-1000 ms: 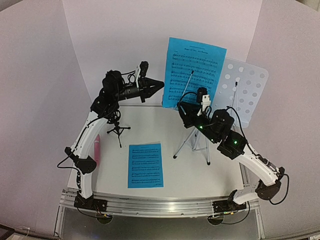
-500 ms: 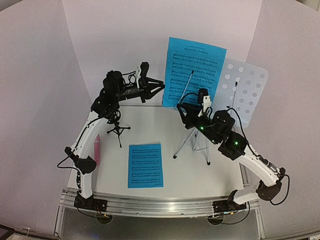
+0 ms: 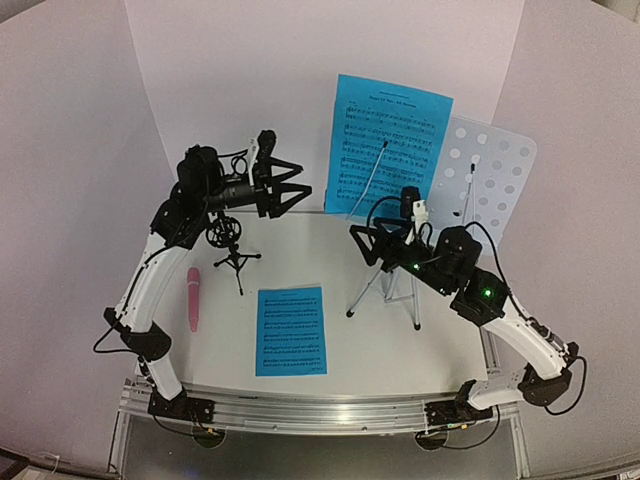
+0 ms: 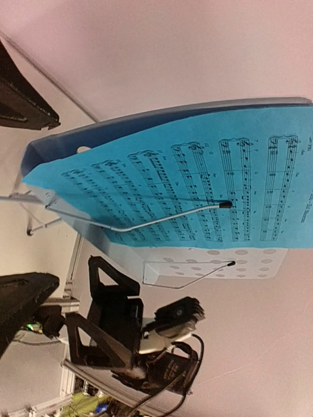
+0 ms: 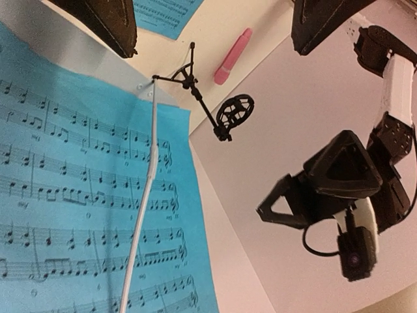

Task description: Set up the instrument practice props

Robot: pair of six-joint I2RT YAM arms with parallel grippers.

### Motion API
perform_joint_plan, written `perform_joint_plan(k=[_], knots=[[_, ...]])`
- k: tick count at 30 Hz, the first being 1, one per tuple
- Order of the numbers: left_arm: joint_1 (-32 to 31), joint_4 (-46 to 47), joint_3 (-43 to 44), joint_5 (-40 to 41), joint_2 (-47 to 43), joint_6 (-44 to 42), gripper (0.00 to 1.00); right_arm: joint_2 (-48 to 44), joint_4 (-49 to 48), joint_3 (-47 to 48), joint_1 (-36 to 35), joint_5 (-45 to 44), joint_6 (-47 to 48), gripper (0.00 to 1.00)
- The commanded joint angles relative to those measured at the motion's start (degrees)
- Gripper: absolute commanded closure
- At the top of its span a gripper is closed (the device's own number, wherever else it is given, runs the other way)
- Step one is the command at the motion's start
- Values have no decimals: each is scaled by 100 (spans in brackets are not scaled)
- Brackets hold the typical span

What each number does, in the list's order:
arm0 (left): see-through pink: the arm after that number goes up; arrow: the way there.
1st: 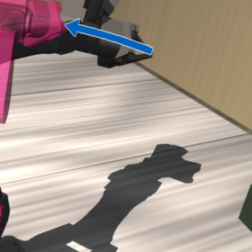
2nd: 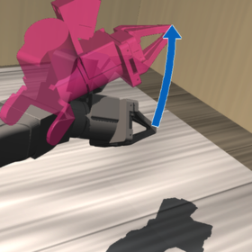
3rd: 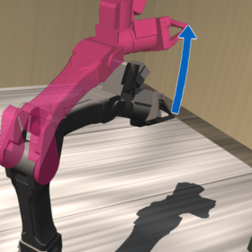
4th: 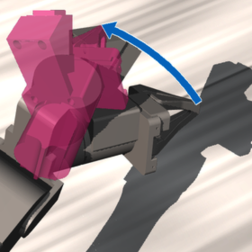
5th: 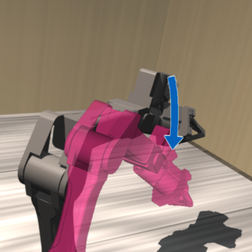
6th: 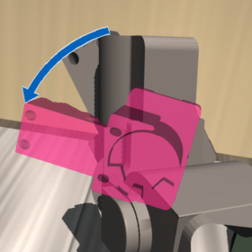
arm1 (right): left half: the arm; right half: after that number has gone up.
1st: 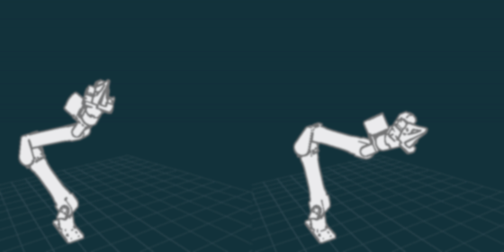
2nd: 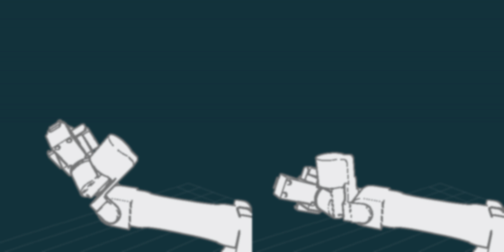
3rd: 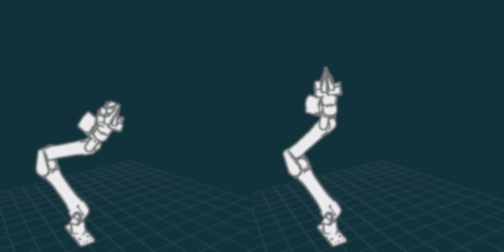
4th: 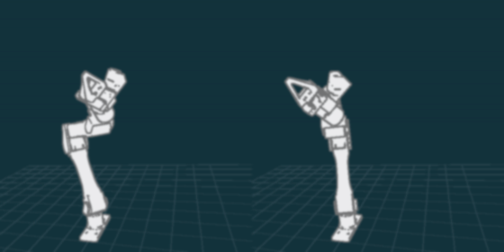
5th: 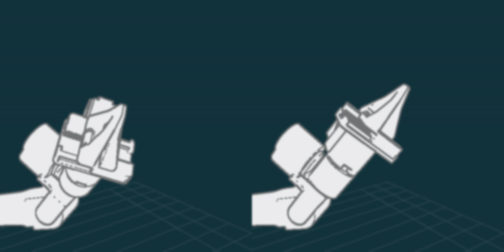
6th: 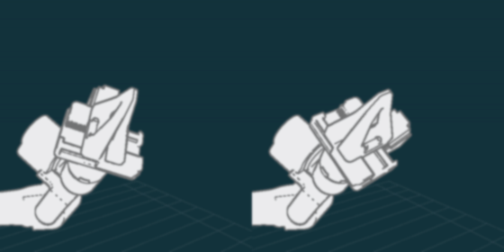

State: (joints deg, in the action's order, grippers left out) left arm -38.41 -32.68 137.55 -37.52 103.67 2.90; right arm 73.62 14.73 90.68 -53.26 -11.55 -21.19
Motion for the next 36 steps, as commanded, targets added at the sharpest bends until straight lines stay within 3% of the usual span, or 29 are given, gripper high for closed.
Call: perform_joint_plan(k=[1,6,13,18,21,25,29,36], knots=[[111,-599,-535,-16,-926,-210,13,-136,934,149,-84,779,-132,20],[138,-765,-1898,245,-1824,-281,3,-218,1306,-52,-111,1493,-203,20],[271,-602,-4325,991,-3310,316,6,-63,1513,-584,-510,2513,-545,20],[409,-768,-6073,1066,-4323,282,9,470,1521,-1091,-928,2636,-1000,20],[430,-996,-6927,1105,-4651,-362,11,770,1510,-1427,-974,2366,-1377,20],[430,-1285,-7915,1584,-4784,-1525,12,1301,1494,-1775,-982,1291,-2189,18],[430,-1332,-8555,2081,-4580,-2683,12,2143,1501,-1518,-976,355,-2714,16],[422,-436,-9607,2213,-4101,-3611,16,3481,1532,-958,-674,-674,-3584,17]])
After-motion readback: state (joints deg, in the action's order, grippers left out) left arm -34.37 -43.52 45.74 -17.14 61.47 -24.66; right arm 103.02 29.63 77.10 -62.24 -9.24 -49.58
